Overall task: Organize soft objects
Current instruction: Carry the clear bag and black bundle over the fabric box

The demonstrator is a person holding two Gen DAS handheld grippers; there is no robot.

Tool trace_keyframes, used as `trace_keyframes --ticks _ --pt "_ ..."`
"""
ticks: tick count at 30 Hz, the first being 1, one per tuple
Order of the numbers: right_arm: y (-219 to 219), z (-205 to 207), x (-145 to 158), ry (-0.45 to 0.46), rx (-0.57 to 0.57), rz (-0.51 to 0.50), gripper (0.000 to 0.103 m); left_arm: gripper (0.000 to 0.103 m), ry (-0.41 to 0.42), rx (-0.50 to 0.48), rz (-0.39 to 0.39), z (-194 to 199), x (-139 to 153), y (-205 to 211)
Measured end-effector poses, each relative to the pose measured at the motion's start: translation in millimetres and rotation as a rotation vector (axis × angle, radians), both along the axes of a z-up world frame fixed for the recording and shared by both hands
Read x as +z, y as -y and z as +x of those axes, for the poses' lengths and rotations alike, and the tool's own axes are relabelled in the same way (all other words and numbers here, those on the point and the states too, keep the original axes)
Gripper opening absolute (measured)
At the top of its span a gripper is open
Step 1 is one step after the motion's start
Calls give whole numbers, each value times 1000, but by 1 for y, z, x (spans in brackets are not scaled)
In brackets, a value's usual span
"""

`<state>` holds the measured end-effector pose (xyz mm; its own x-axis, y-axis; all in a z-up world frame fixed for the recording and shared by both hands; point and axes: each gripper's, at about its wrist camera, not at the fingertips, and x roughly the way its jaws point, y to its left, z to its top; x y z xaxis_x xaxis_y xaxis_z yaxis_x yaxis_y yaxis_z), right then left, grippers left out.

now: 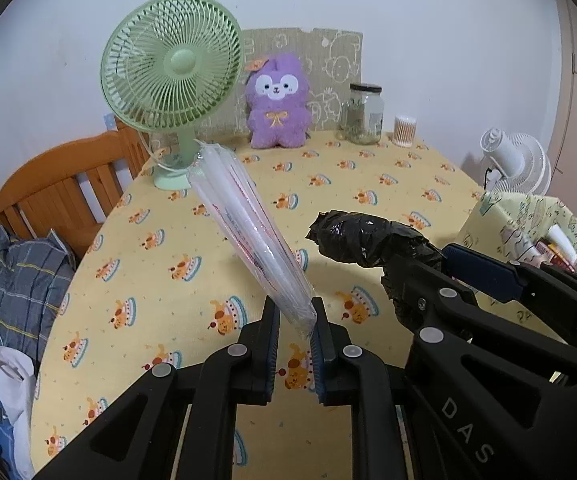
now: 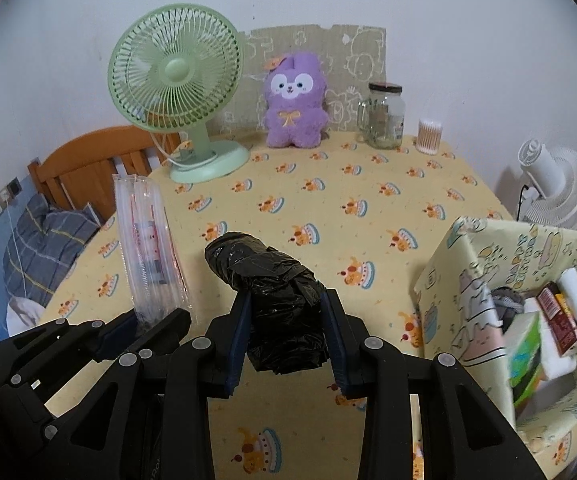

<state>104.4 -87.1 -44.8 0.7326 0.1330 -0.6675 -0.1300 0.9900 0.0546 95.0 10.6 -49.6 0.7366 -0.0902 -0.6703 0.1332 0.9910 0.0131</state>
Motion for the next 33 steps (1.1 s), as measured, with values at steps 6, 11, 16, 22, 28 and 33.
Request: trace_keyframes --ticks 6,11,16,22,28,33 --pt "3 -5 16 21 0 5 38 12 29 13 -2 -4 14 2" --pt "7 -11 31 50 -2 5 38 12 59 14 -4 -11 29 6" --pt "11 -19 46 77 -7 10 39 12 85 20 -2 -16 42 9" --pt "15 -25 63 103 0 19 38 12 114 29 -4 -22 57 13" --pt "21 -29 73 124 -1 21 39 12 132 32 -6 -25 67 18" --pt "27 -32 77 129 -3 23 39 12 139 27 -6 -28 71 24"
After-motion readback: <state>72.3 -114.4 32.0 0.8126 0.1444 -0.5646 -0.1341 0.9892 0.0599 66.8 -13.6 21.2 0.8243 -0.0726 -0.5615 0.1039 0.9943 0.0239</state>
